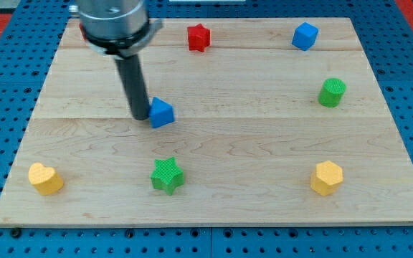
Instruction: Move the blue triangle below the red star
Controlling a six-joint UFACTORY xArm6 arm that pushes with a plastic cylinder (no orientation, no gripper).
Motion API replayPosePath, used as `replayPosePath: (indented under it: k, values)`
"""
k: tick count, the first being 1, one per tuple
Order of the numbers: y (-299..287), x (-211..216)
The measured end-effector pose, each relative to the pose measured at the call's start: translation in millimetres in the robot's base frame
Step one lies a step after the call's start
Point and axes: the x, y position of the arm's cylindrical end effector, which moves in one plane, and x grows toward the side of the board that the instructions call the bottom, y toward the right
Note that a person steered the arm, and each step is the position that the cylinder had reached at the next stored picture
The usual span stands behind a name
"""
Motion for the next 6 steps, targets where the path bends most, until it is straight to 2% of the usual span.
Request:
replayPosePath:
  k: [1, 2, 3, 6]
  values:
    - [28, 1]
    - [21, 34]
    - [40, 54]
    - [47, 13]
